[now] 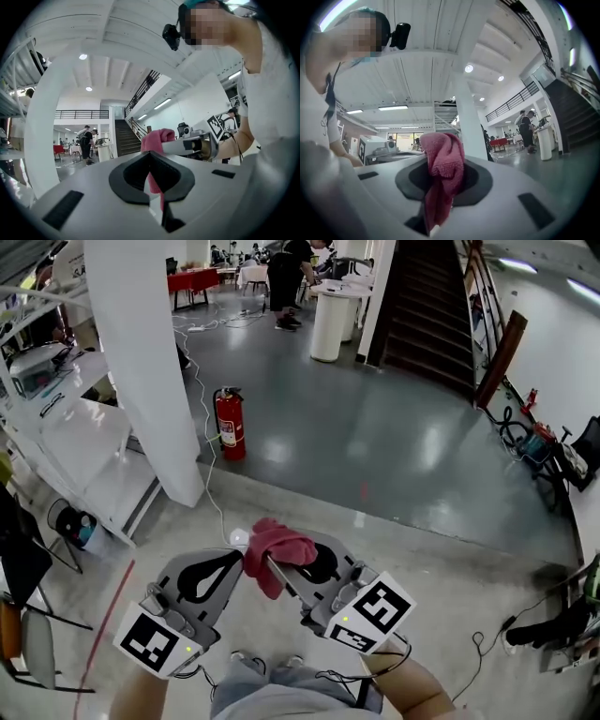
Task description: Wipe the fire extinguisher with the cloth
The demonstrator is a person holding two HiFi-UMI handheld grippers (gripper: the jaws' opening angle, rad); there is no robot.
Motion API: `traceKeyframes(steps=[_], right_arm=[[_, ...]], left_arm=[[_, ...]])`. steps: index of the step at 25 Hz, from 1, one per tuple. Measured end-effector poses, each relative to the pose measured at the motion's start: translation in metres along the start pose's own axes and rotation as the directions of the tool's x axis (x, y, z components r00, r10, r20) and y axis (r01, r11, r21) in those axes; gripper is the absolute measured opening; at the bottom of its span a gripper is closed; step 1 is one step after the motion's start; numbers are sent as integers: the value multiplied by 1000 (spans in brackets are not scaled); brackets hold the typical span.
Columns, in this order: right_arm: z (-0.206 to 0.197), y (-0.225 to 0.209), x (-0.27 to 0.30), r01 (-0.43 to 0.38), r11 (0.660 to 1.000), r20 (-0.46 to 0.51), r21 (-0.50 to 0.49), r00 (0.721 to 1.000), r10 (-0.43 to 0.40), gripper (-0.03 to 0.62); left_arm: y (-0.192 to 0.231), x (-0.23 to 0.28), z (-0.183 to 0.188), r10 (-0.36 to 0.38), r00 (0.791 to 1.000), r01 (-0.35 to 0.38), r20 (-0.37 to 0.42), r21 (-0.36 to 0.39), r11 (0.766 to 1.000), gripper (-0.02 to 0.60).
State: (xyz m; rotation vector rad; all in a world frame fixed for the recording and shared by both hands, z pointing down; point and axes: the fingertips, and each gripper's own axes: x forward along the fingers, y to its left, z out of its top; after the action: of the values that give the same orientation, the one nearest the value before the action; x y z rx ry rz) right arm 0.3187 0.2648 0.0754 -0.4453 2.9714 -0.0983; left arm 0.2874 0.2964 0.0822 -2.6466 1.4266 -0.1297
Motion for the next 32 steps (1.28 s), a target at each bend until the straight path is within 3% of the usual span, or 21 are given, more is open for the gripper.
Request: traceKeyframes(steps=[6, 11, 17, 24, 32], right_arm=[[6, -2, 11, -7, 1000, 18, -18, 1000, 8, 86], [-2, -17, 41, 5, 1000, 26, -5, 1000, -5, 87], [-12, -40, 111, 59, 998, 16, -19, 998, -59, 87], [-16, -65, 225, 164, 986, 57, -8, 985, -163, 87], [-22, -85, 314, 238, 971, 38, -33, 971, -237, 87]], left_arm=[[10, 8, 2, 10, 1000, -10, 2, 0, 1000, 8], [45, 12, -10, 28, 1000, -28, 5, -14, 999, 8], [129, 15, -19, 7, 998, -7, 59, -9, 1000, 8], [238, 5, -43, -99, 995, 99, 1, 11, 995, 8], [340, -5, -53, -145, 989, 145, 41, 3, 989, 8]])
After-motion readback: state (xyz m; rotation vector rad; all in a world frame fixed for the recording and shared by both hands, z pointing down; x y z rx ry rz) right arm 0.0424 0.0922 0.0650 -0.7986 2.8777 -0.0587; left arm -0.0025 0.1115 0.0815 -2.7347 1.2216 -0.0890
